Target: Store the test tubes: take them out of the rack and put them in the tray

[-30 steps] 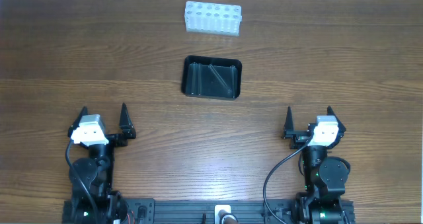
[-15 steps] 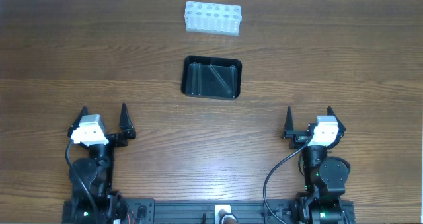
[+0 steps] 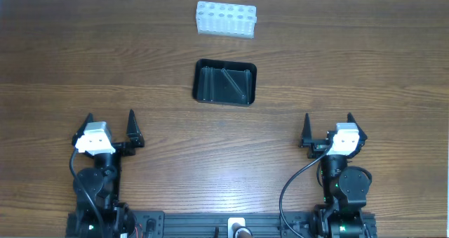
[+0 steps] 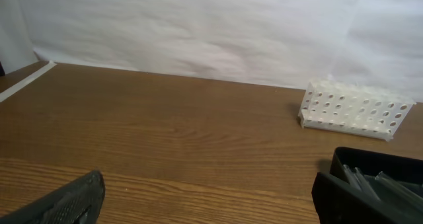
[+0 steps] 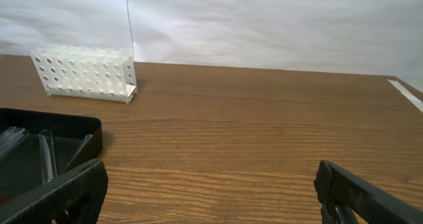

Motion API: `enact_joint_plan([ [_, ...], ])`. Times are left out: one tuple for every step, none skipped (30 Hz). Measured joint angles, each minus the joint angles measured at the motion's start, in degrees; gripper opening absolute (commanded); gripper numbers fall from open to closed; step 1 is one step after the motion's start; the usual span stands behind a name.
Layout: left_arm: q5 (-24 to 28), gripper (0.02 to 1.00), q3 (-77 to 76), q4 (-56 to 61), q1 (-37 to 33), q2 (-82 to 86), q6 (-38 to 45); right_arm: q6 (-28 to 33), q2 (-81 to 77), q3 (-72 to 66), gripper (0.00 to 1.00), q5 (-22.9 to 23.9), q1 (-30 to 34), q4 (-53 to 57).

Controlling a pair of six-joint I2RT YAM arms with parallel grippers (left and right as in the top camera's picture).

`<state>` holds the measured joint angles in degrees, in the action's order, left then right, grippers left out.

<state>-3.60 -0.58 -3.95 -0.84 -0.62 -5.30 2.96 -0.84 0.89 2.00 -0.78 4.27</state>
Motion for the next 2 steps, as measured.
enact_joint_plan([
  [0.0, 0.998, 0.0, 0.0, 0.0, 0.0, 0.0, 0.0, 0.0, 0.0, 0.993, 0.0, 0.0, 0.0],
  [0.0, 0.998, 0.0, 0.0, 0.0, 0.0, 0.0, 0.0, 0.0, 0.0, 0.991, 0.0, 0.0, 0.0],
])
